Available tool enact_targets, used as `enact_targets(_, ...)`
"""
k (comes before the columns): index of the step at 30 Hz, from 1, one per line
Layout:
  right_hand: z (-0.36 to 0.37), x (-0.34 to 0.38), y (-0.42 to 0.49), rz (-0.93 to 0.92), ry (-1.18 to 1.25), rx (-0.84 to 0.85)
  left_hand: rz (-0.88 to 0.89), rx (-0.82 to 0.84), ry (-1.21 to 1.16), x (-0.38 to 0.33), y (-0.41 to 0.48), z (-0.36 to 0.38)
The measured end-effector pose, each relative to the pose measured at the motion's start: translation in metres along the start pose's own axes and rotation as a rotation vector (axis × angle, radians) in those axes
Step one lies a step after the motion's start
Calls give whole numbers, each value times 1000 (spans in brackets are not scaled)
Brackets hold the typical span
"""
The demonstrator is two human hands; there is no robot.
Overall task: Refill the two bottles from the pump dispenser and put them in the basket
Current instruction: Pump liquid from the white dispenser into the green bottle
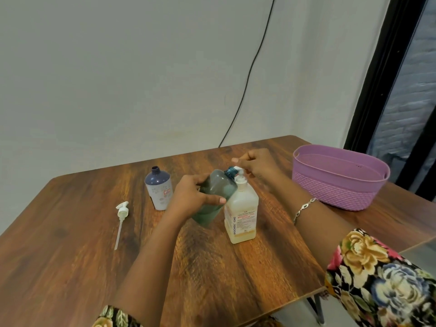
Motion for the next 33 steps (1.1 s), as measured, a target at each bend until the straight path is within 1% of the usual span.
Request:
enact_targets(1, -5, 6, 0, -10, -39, 5, 7, -2, -1, -2, 1, -1)
enact_targets(4, -15, 24, 1, 48, -140, 122, 29, -14, 43, -7, 4, -5)
enact_targets(9, -13, 26, 5, 164, -115, 215, 17, -10, 64, -1, 5, -5)
enact_targets(14, -7, 18, 10, 234, -134, 244, -10, 11, 68, 4, 2, 1)
enact_targets(19, -11, 27, 13, 224, -135, 248, -10, -5, -5, 0, 1, -1)
enact_targets(26, -5, 34, 14, 221, -257, 282, 7, 9, 74, -2, 5, -5)
enact_targets(29, -5, 25, 12, 235, -225, 287, -4, 16, 79, 2, 3, -1)
enact_targets(33, -8, 23, 10, 237, -149, 248, -8, 2, 61, -1, 3, 0)
Point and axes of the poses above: each hand's wrist, its own y-axis towards the middle knuckle, its own z-axis out of the palm, x = y × z, the point moved 4 cm from there along y, towards the middle knuckle, and after that the axes turned 4 degrees about z, right-handed, at the moved point
